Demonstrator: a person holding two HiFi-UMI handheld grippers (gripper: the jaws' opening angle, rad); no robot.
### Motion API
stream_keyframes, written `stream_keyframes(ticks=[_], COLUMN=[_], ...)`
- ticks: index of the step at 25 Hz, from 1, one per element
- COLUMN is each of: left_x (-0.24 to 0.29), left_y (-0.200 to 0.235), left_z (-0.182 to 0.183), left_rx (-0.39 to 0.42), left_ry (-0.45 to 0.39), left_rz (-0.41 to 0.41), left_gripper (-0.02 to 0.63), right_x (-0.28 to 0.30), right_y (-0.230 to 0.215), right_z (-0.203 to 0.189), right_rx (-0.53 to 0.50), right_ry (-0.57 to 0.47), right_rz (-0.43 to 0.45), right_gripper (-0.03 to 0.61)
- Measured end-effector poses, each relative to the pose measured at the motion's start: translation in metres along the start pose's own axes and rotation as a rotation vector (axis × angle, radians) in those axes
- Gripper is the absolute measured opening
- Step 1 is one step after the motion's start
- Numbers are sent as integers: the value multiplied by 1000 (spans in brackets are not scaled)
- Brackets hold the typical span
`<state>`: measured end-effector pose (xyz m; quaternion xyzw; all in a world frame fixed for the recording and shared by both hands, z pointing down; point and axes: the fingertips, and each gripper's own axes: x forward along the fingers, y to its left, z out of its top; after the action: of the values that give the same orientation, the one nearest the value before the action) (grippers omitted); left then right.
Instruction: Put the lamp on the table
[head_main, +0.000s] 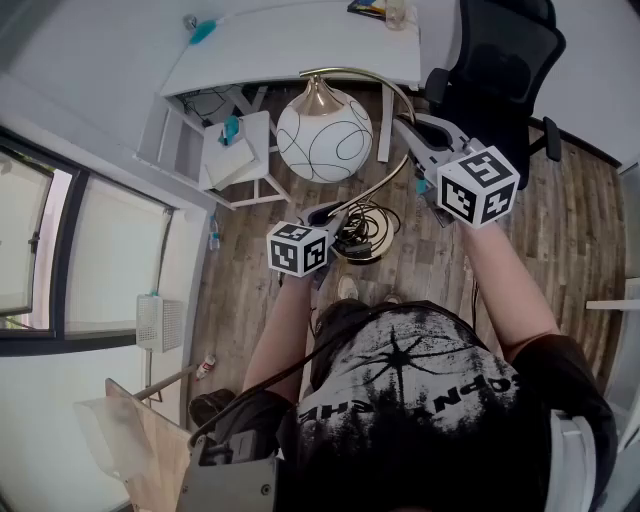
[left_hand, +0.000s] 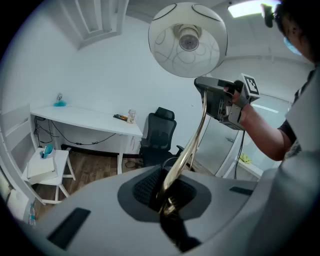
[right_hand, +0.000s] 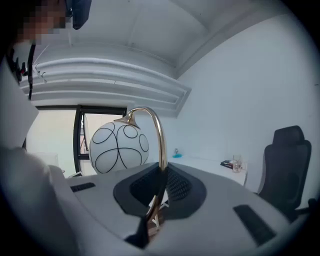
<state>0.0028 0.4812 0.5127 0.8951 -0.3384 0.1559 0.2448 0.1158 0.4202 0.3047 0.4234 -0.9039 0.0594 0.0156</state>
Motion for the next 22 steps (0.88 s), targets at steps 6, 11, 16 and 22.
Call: stream_keyframes(ticks=[6,11,16,22], left_x=[2,4,5,9], left_y=[0,-6,-5,-5], left_z=[-3,-5,-2,-1], left_rx=[-10,-9,-8,-5], left_ry=[6,5,-3,-9], left_rz=[-4,-11,-9,-11], left_gripper=[26,28,28,28], right_x=[1,-6,-7,-6], right_y=[0,-2,-1,-4], right_z=[-3,-3,0,0], right_rx=[0,1,-9,-12], right_ry=[8,9,2,-3], right_rz=[0,-8,-3,4], right_gripper=[20,20,20,20])
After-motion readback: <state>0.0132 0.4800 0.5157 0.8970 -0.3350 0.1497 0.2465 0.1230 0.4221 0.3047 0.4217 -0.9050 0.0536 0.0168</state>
